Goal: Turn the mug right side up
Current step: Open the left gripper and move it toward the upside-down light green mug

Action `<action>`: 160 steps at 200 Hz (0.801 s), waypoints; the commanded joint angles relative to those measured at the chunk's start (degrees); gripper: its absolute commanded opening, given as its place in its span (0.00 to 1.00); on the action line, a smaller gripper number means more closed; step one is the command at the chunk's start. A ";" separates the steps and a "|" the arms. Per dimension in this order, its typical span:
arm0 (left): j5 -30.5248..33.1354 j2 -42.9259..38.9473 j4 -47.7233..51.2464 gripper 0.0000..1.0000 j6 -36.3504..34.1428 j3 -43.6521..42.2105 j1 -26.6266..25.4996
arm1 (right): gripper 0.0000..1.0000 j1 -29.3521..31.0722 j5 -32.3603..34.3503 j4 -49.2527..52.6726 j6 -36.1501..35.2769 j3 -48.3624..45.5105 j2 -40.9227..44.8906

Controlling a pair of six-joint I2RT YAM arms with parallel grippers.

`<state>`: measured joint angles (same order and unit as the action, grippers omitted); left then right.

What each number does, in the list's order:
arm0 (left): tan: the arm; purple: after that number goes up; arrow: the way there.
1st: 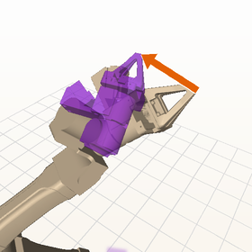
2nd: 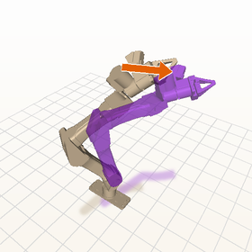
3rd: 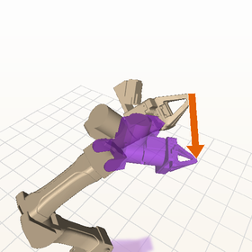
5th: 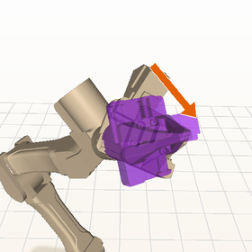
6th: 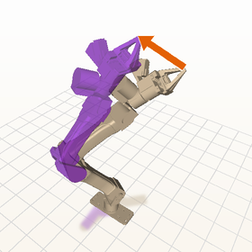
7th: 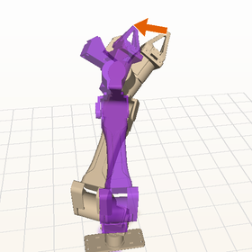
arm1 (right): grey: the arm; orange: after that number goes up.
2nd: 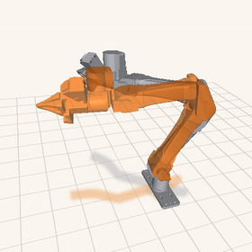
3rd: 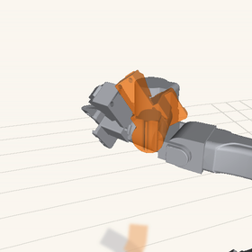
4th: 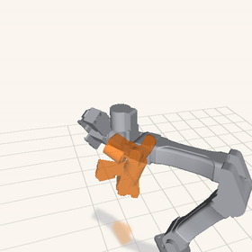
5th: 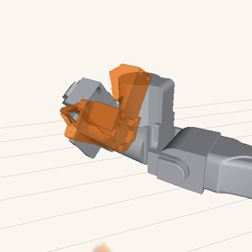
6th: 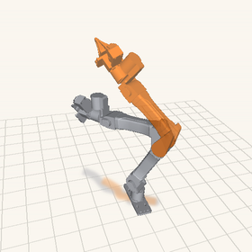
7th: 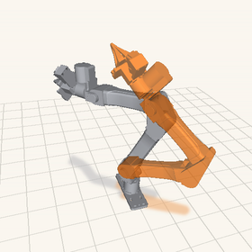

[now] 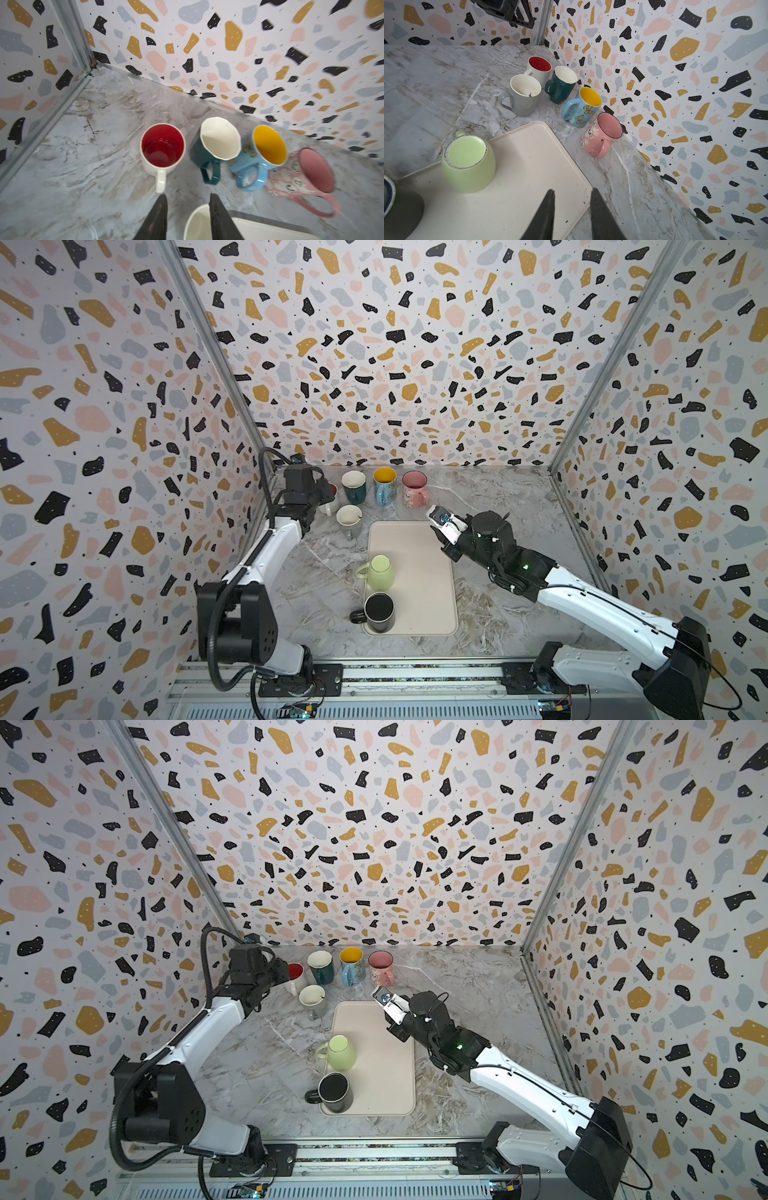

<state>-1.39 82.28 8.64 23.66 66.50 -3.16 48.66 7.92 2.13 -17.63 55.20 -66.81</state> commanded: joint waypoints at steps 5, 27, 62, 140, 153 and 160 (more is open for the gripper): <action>-9.53 -6.60 7.59 0.38 8.75 -1.30 0.17 | 0.32 0.93 -1.37 -0.31 2.20 -0.35 2.20; -15.16 -12.61 7.56 0.40 16.27 -6.37 0.25 | 0.34 1.68 -1.72 -0.53 2.58 -0.70 2.97; -24.72 -20.41 -2.10 0.42 35.13 -18.53 0.35 | 0.35 3.31 -2.70 -1.96 3.58 -2.07 5.26; -18.95 -42.64 -9.11 0.52 71.31 -38.69 0.17 | 0.37 5.15 -2.93 -2.69 5.63 -4.04 8.34; -18.57 -45.40 -9.88 0.51 75.91 -42.20 -0.07 | 0.37 5.30 -2.99 -2.98 5.71 -3.98 8.21; -18.22 -46.11 -9.09 0.51 76.87 -43.08 -0.30 | 0.37 5.39 -2.97 -3.05 5.68 -3.88 8.06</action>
<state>-21.56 38.98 1.83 87.13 27.79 -3.16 53.60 5.15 0.40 -12.97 51.35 -59.90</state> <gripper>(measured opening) 0.515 0.372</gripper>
